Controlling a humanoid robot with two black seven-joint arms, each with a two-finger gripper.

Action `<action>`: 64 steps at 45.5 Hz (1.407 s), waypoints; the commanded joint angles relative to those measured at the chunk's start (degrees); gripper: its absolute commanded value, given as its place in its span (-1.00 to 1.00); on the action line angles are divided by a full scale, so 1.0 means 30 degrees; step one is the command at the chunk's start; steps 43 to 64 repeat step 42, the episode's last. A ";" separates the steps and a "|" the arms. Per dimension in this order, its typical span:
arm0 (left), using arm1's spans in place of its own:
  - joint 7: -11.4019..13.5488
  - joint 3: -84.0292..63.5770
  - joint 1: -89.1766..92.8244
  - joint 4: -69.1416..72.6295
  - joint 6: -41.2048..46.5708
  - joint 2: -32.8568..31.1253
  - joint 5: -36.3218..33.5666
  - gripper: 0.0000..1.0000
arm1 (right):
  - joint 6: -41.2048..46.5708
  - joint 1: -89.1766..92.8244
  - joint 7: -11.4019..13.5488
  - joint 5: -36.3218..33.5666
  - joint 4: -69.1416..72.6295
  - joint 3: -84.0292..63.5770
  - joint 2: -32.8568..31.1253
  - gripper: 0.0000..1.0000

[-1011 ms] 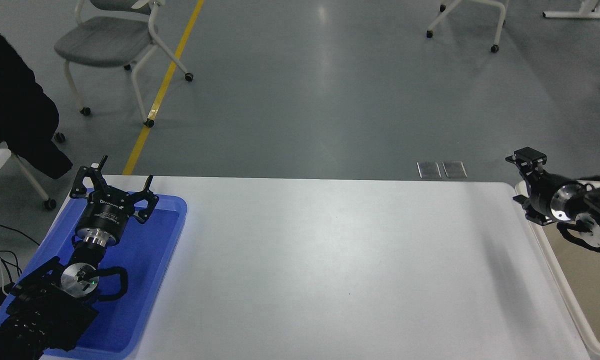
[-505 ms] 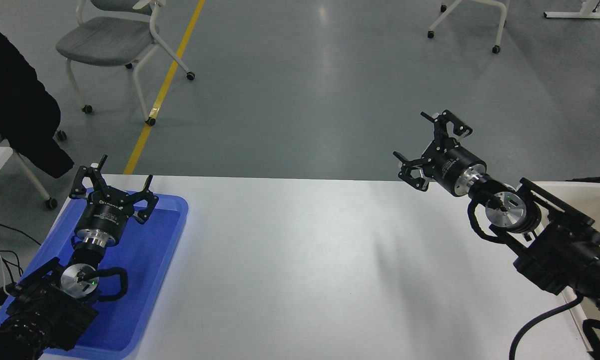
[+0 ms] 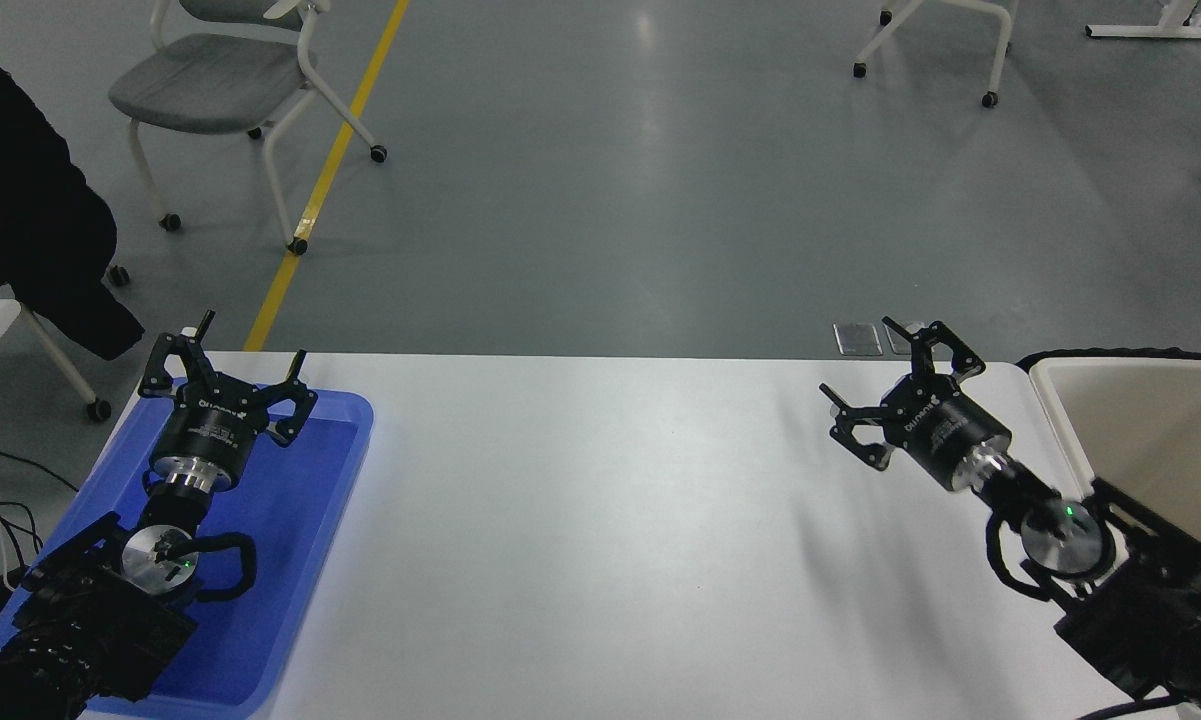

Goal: Pick up paper ball place in dustbin

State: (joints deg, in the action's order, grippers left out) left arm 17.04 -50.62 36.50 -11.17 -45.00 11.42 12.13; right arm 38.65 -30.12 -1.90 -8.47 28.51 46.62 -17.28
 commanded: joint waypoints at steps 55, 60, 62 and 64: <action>0.0002 0.0000 0.0021 0.0003 0.0000 0.0001 0.0000 1.00 | 0.0769 -0.1561 -0.0012 0.0098 -0.2472 -0.0129 0.1073 1.00; 0.0002 0.0000 0.0021 0.0003 0.0000 0.0001 0.0000 1.00 | 0.0769 -0.1561 -0.0012 0.0098 -0.2472 -0.0129 0.1073 1.00; 0.0002 0.0000 0.0021 0.0003 0.0000 0.0001 0.0000 1.00 | 0.0769 -0.1561 -0.0012 0.0098 -0.2472 -0.0129 0.1073 1.00; 0.0002 0.0000 0.0021 0.0003 0.0000 0.0001 0.0000 1.00 | 0.0769 -0.1561 -0.0012 0.0098 -0.2472 -0.0129 0.1073 1.00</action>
